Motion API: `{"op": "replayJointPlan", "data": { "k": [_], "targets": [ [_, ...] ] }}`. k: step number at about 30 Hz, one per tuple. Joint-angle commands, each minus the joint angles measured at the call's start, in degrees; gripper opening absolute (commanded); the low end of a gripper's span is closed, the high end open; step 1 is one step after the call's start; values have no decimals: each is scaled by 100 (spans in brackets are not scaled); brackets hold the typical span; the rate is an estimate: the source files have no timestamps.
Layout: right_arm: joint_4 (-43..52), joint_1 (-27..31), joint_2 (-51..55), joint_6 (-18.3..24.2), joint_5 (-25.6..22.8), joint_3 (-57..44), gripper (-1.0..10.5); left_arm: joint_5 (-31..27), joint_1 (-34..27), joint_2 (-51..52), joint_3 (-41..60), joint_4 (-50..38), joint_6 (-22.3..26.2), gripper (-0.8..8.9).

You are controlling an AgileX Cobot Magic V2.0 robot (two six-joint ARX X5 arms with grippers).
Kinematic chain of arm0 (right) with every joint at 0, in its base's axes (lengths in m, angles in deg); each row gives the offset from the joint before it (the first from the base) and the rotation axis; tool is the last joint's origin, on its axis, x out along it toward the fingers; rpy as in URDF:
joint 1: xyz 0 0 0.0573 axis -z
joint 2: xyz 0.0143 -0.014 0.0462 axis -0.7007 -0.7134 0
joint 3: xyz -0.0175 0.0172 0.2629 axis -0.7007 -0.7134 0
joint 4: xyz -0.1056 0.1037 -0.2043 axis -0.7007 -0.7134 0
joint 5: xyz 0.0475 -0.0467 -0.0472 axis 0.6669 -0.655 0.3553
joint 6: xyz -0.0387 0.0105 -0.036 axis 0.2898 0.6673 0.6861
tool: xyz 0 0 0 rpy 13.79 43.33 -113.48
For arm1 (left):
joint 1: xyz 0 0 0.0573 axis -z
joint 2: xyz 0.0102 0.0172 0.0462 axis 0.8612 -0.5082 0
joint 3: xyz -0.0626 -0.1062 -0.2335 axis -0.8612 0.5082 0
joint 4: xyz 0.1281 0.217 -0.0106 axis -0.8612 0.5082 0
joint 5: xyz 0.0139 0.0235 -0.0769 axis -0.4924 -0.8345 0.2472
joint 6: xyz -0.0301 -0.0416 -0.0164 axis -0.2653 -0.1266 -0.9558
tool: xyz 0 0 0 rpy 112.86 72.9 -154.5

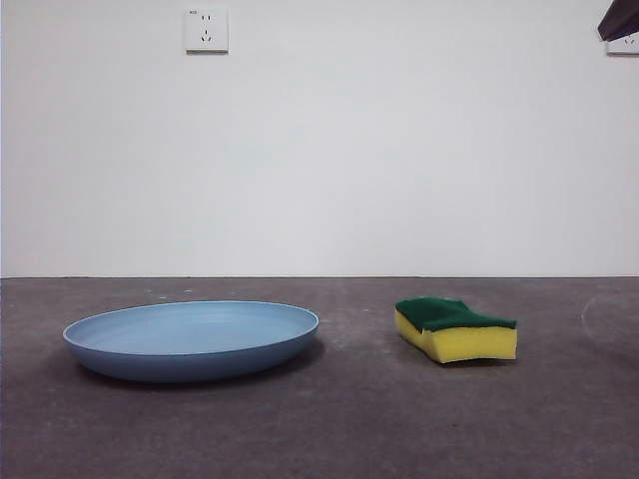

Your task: Pick up the plate,pick up the cloth,clean the plate with the cloth

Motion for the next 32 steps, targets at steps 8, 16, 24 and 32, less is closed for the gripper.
{"op": "replayJointPlan", "data": {
  "k": [8, 16, 24, 32],
  "targets": [
    [13, 140, 273, 511, -175, -37, 1, -7, -20, 17, 79, -7, -37, -3],
    [531, 1482, 1060, 769, 415, -651, 1, -7, -20, 17, 79, -7, -37, -3],
    [1915, 2686, 2337, 785, 1836, -2428, 1, -7, -20, 17, 79, -7, -37, -3],
    [2133, 2776, 3029, 675, 1961, -3709, 1, -7, -20, 17, 79, -7, -35, -3]
  ]
}}
